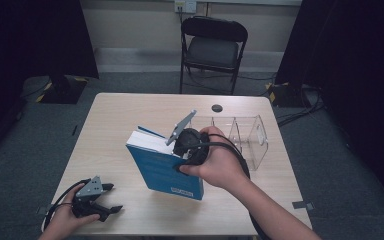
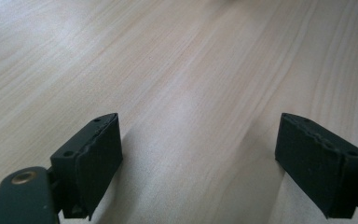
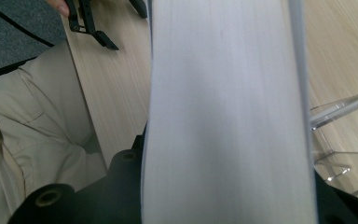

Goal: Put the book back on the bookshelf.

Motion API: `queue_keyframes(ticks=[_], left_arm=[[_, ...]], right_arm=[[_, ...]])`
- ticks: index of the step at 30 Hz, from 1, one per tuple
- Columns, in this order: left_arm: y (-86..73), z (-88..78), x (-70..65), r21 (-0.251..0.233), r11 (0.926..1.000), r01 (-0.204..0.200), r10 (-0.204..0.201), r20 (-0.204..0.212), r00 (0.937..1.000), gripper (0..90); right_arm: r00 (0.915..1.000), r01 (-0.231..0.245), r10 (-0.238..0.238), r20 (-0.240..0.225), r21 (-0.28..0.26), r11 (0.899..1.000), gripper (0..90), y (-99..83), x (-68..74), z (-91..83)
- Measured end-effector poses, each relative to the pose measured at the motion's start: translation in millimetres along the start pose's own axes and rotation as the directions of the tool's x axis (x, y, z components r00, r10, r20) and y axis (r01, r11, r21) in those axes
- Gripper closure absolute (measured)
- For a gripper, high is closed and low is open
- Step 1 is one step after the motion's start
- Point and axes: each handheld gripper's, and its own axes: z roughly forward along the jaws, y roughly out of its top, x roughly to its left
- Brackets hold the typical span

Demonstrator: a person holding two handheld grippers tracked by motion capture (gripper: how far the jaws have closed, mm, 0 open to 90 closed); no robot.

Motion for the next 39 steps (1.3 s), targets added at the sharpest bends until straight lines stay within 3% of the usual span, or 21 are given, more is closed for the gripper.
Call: queue_keyframes(ticks=[9, 19, 29, 33, 36, 39], left_arm=[[0.0, -0.1, 0.0, 0.001, 1.0, 0.0, 0.0, -0.001, 1.0, 14.3], [0.0, -0.1, 0.0, 0.0, 1.0, 0.0, 0.0, -0.001, 1.0, 14.3], [-0.3, 0.4, -0.4, -0.006, 1.0, 0.001, -0.001, -0.009, 1.0, 14.3], [-0.2, 0.2, 0.1, -0.005, 1.0, -0.007, 0.007, -0.012, 0.9999, 14.2], [-0.2, 0.2, 0.1, -0.005, 1.0, -0.007, 0.007, -0.012, 0.9999, 14.2], [-0.2, 0.2, 0.1, -0.004, 1.0, -0.007, 0.007, -0.013, 0.9999, 14.2]], right_arm=[[0.9986, -0.052, 0.052, 0.011, 0.003, 0.999, 62.2, -22.6, -8.0, -14.6], [0.9903, -0.137, 0.138, 0.015, -0.025, 0.99, 62.2, -49.0, -20.4, -29.7], [0.9837, -0.179, 0.18, 0.01, -0.025, 0.983, 62.2, -88.7, -30.1, -24.1], [0.9851, -0.172, 0.172, 0.003, -0.052, 0.984, 62.1, -103.2, -31.4, -23.4], [0.99, -0.14, 0.141, 0.013, -0.066, 0.988, 61.9, -112.7, -30.1, -22.7], [0.9921, -0.124, 0.124, 0.018, -0.033, 0.992, 61.5, -123.5, -31.2, -23.6]])
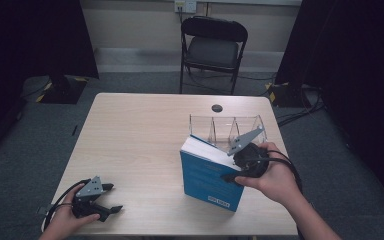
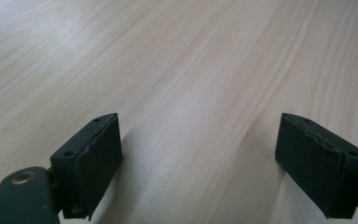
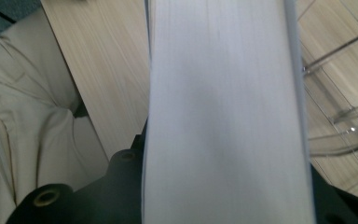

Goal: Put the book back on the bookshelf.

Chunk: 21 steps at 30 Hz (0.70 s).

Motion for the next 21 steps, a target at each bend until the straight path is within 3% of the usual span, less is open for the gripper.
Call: queue_keyframes(ticks=[2, 3, 4, 12, 18, 21], left_arm=[[0.2, 0.4, -0.6, 0.0, 1.0, 0.004, -0.004, 0.002, 1.0, 14.1], [-0.2, 1.2, -2.0, -0.002, 0.9996, 0.026, -0.026, 0.013, 0.9996, 13.2], [0.0, 1.2, -1.6, 0.0, 0.9998, 0.018, -0.018, 0.011, 0.9998, 12.9], [0.2, 1.1, -1.2, 0.001, 0.9999, 0.01, -0.01, 0.009, 0.9999, 12.5], [0.2, 1.1, -1.2, 0.002, 1.0, 0.01, -0.01, 0.009, 0.9999, 12.5], [0.2, 1.1, -1.3, 0.002, 1.0, 0.009, -0.009, 0.009, 0.9999, 12.5]], right_arm=[[0.9998, -0.004, 0.004, 0.019, 0.032, 0.999, 61.0, -6.8, 0.4, -1.0], [0.9997, -0.007, 0.006, 0.022, 0.018, 1.0, 61.1, -9.7, 0.4, -2.9], [0.9997, -0.017, 0.017, 0.018, 0.006, 1.0, 61.0, -11.3, 0.6, -3.1], [0.9996, 0.002, -0.003, 0.028, 0.015, 1.0, 54.6, -0.5, -2.3, 4.2], [0.9996, 0.007, -0.009, 0.026, 0.077, 0.997, 57.6, 2.9, -2.4, 8.8], [0.9998, 0.0, -0.001, 0.019, 0.078, 0.997, 60.4, 2.7, -0.4, 8.7]])
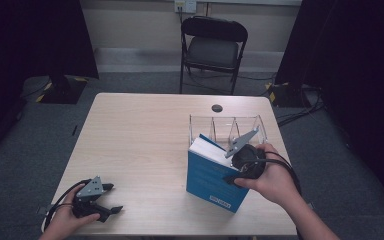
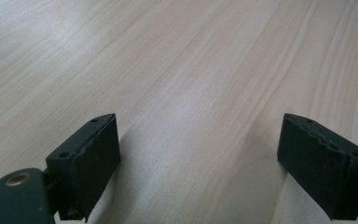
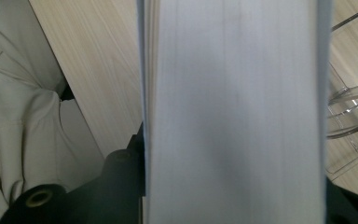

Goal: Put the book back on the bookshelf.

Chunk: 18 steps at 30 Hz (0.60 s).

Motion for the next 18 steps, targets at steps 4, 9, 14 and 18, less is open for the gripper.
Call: queue_keyframes(ticks=[4, 9, 14, 18], left_arm=[[0.0, 0.0, 0.0, 0.0, 1.0, 0.001, -0.001, 0.0, 1.0, 12.5], [0.1, 0.0, 0.0, 0.0, 1.0, 0.001, -0.001, 0.0, 1.0, 12.5], [0.1, 0.1, 0.0, -0.001, 1.0, 0.001, -0.001, 0.0, 1.0, 12.5], [0.1, 0.0, -0.1, 0.0, 1.0, 0.003, -0.003, -0.001, 1.0, 12.5]], right_arm=[[0.9998, -0.02, 0.02, -0.005, -0.004, 1.0, 61.6, -0.5, 0.3, -0.5], [0.9985, -0.054, 0.054, -0.011, -0.01, 0.999, 62.1, -1.9, 4.5, -1.7], [0.9973, -0.073, 0.073, -0.007, 0.002, 0.997, 62.2, -7.8, 7.2, -10.0], [0.9946, -0.102, 0.102, 0.018, -0.005, 0.995, 62.2, -12.5, 5.1, -21.6]])
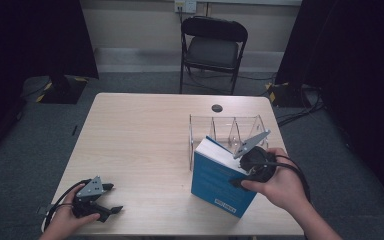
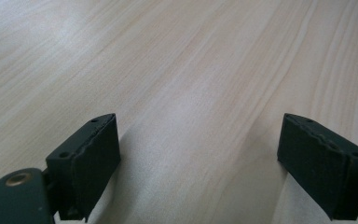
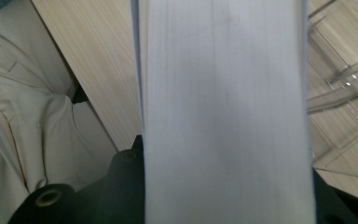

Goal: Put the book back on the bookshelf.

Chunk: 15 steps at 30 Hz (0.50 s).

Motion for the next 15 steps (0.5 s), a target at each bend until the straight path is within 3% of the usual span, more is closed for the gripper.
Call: queue_keyframes(ticks=[7, 15], left_arm=[[0.1, -0.1, 0.1, 0.002, 1.0, -0.001, 0.001, 0.001, 1.0, 12.5], [0.0, 0.0, 0.1, -0.001, 1.0, -0.001, 0.001, 0.001, 1.0, 12.5]], right_arm=[[0.9961, -0.08, 0.08, 0.037, -0.002, 0.997, 62.2, 3.8, -6.7, -12.1], [0.99, -0.137, 0.137, 0.034, -0.003, 0.991, 62.2, 14.7, -17.7, -4.9]])
